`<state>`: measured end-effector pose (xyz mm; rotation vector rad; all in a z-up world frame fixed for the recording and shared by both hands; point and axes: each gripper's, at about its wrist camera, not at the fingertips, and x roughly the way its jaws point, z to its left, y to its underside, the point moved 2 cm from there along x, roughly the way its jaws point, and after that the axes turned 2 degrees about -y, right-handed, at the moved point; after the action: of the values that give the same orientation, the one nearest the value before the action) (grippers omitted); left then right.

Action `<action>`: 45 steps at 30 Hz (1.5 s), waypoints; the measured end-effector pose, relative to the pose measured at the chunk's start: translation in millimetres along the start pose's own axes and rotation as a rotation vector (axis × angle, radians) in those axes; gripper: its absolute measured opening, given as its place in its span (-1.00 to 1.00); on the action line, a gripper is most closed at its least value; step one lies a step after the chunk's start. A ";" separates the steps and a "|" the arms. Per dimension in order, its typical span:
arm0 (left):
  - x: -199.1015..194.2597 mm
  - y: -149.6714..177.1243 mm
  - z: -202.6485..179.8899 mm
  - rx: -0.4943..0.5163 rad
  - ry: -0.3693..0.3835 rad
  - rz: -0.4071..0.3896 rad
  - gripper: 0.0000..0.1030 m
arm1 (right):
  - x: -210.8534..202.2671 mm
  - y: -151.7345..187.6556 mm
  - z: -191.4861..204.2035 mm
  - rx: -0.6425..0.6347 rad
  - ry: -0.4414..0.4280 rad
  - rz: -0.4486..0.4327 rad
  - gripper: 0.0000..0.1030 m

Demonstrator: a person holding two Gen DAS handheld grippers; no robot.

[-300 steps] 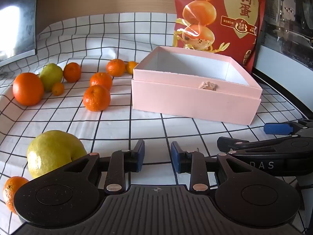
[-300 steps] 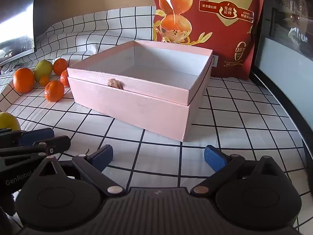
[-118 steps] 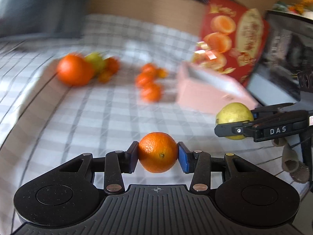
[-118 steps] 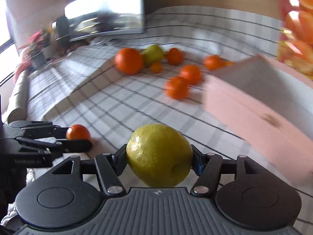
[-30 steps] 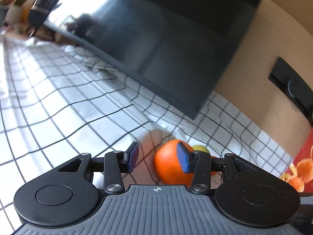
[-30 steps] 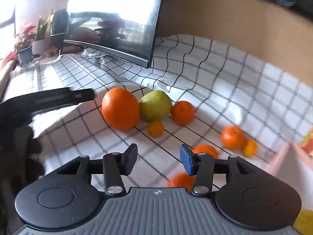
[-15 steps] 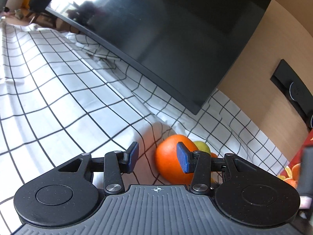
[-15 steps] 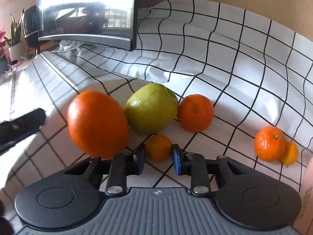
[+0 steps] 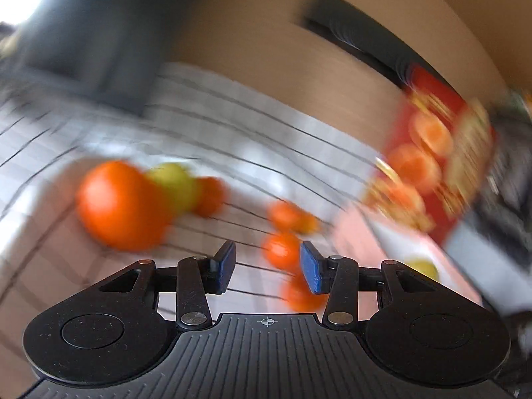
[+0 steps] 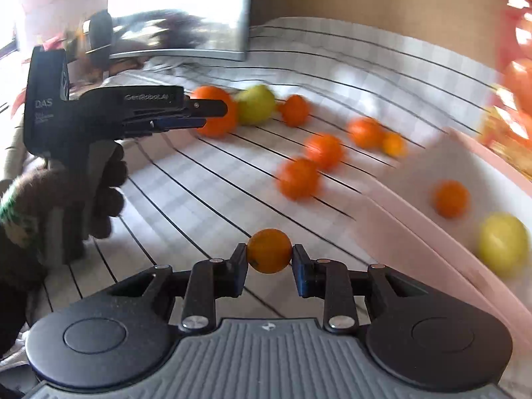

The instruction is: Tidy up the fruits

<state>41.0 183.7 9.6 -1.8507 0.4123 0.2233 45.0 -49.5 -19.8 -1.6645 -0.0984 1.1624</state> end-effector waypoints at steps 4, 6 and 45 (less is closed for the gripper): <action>9.9 9.6 -54.6 0.255 -0.036 0.031 -0.07 | -20.2 24.3 -19.7 0.045 0.054 -0.021 -0.46; 17.1 12.6 -71.4 0.336 -0.072 0.047 -0.07 | -28.4 32.1 -26.5 0.052 0.064 -0.029 -0.44; -9.3 38.2 -60.0 0.093 -0.028 0.205 -0.02 | -23.7 53.9 -43.9 0.121 0.145 -0.017 0.61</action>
<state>14.5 118.1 -1.9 -1.7128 0.5843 0.3628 39.7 -117.3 -47.7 -1.6316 0.0490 1.0118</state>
